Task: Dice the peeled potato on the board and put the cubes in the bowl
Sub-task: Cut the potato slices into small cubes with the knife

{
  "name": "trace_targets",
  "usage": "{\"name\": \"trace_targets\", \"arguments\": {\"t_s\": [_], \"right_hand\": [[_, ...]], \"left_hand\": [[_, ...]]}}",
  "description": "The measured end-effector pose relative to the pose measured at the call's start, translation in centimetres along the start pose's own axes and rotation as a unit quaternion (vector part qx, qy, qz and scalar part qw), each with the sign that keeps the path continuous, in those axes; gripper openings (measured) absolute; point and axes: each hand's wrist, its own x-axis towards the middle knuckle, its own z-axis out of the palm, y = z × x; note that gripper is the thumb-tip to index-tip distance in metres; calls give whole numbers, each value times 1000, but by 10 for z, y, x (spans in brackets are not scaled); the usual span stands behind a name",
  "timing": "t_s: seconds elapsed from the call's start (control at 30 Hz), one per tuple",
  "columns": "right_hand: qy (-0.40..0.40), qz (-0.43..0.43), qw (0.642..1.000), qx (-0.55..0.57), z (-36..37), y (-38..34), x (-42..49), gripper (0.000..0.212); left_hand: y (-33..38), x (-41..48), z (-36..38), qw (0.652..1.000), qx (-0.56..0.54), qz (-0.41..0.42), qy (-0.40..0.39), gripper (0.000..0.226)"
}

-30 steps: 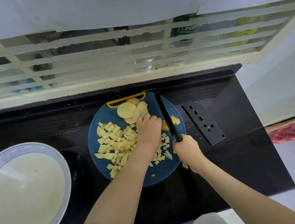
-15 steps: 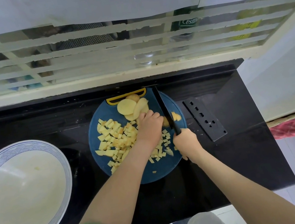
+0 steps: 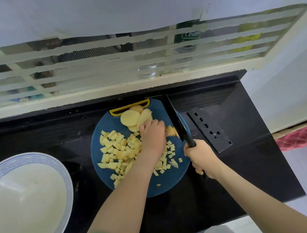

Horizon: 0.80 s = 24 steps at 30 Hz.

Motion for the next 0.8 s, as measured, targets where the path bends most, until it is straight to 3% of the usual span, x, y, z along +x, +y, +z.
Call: {"name": "trace_targets", "arguments": {"t_s": [0.6, 0.8], "right_hand": [[35, -15, 984, -173, 15, 1, 1, 21], [42, 17, 990, -135, 21, -4, 14, 18]], "left_hand": [[-1, 6, -6, 1000, -26, -4, -14, 11], [8, 10, -16, 998, 1, -31, -54, 20]]}}
